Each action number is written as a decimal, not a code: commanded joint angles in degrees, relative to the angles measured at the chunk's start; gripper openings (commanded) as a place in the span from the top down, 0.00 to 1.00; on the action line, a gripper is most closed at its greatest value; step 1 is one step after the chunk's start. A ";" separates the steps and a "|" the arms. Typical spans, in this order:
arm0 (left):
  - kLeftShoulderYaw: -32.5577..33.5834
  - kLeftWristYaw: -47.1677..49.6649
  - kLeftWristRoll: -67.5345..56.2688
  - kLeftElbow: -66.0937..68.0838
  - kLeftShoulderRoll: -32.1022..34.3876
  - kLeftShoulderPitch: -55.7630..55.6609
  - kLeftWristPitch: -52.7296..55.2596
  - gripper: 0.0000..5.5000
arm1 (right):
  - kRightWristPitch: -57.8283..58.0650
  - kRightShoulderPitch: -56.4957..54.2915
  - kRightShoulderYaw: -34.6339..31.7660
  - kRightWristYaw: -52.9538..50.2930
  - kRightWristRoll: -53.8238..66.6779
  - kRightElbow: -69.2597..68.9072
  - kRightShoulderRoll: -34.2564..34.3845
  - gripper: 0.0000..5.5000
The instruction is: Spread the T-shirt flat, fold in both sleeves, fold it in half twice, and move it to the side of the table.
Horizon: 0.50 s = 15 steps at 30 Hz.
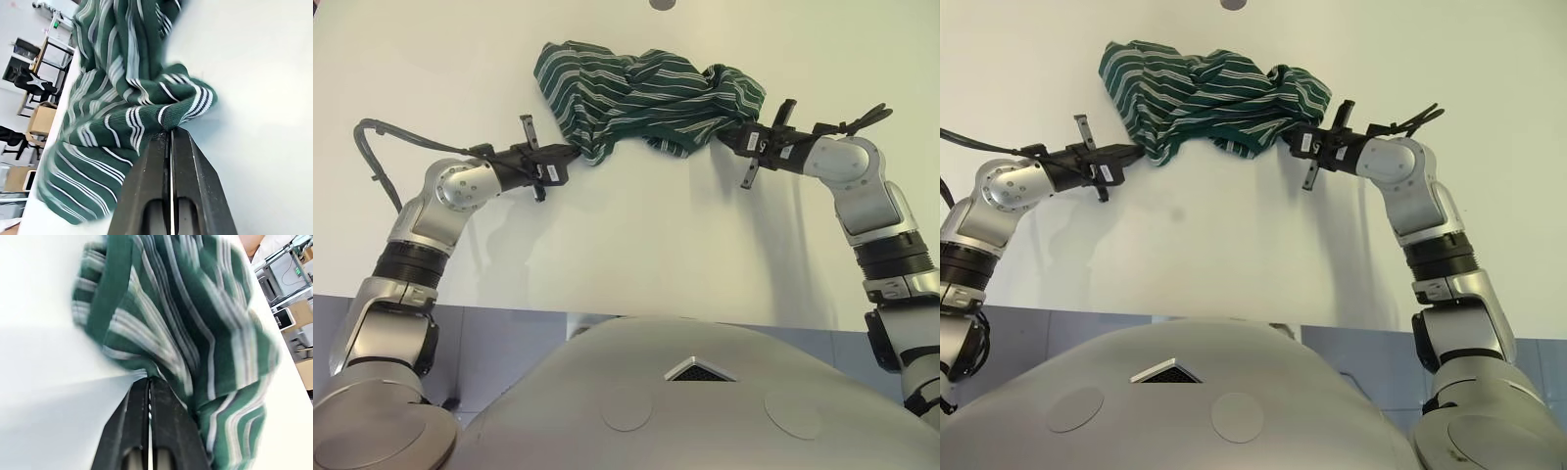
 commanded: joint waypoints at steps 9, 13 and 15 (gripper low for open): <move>25.50 -10.94 -44.57 -24.21 3.94 0.02 23.97 1.00 | 16.47 0.01 -17.15 10.67 29.28 -17.42 -4.61 1.00; 35.27 -9.01 -57.18 -25.39 3.19 -5.51 29.63 1.00 | 22.43 -6.13 -26.91 10.58 40.83 -18.43 -6.42 1.00; 37.59 -6.48 -57.77 -23.97 3.26 -10.07 30.62 1.00 | 24.16 -9.88 -30.26 9.36 44.22 -16.96 -7.05 1.00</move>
